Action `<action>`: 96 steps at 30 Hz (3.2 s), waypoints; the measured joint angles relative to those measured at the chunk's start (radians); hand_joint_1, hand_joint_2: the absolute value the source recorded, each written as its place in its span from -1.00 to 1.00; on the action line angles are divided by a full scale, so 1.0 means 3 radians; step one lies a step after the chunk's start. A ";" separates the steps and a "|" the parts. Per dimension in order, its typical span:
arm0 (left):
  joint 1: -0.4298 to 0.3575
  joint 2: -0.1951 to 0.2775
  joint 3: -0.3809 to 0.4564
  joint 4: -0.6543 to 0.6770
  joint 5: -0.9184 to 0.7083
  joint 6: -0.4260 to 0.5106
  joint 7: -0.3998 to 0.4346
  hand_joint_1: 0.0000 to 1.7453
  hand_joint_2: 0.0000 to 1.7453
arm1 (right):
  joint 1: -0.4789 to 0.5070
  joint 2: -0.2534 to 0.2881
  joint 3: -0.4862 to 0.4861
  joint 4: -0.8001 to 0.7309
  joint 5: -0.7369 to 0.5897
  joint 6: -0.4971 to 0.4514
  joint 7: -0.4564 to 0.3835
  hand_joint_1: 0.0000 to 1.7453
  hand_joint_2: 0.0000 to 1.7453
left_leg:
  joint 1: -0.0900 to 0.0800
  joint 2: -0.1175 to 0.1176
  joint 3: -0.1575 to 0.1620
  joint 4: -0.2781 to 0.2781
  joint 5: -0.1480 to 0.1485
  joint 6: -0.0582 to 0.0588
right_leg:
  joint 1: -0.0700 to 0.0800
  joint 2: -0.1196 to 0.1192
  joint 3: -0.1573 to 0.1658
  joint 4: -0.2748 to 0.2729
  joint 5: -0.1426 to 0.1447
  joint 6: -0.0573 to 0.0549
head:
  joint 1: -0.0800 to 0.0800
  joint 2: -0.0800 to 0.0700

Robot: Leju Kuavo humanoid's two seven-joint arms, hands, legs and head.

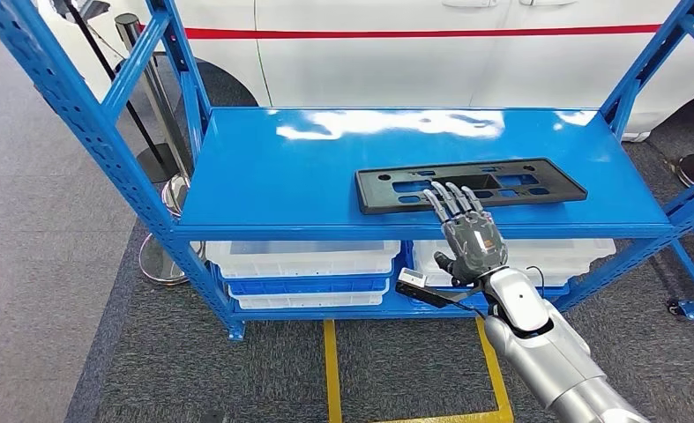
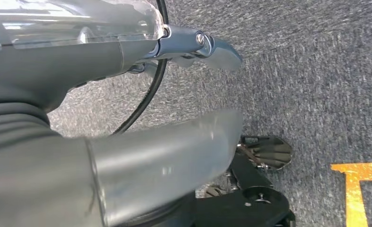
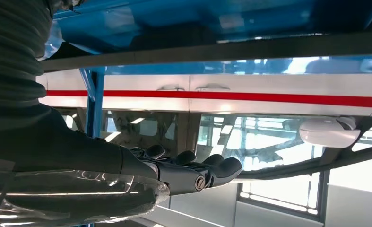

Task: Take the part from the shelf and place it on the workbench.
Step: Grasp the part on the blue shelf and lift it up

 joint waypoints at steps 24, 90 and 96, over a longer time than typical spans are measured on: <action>0.0007 0.0003 0.0000 0.0022 -0.0054 0.0023 -0.0045 -1.00 -1.00 | 0.0043 -0.0075 -0.0078 0.0093 -0.0100 -0.0125 0.0134 -1.00 1.00 | 0.0063 0.0060 -0.0474 0.0107 0.0366 -0.0160 | -0.0049 0.0016 0.0852 -0.1013 0.0047 0.0027 | -0.0001 0.0000; -0.0004 0.0006 0.0208 0.0029 -0.0019 0.0157 -0.0268 -1.00 1.00 | 0.0138 -0.0305 -0.0402 0.0128 -0.0090 0.0392 0.0261 1.00 1.00 | -0.0016 0.0033 -0.0200 0.0054 0.0115 -0.0080 | 0.0100 -0.0005 0.0302 -0.0902 0.0471 -0.0142 | -0.0014 0.0000; -0.0003 0.0004 0.0197 0.0029 -0.0198 0.0331 -0.0584 -1.00 1.00 | 0.0291 -0.0395 -0.0405 -0.0027 0.0072 0.0255 0.0313 1.00 1.00 | -0.0016 0.0029 -0.0200 0.0054 0.0113 -0.0078 | 0.0100 -0.0009 0.0302 -0.0903 0.0471 -0.0142 | -0.0014 0.0000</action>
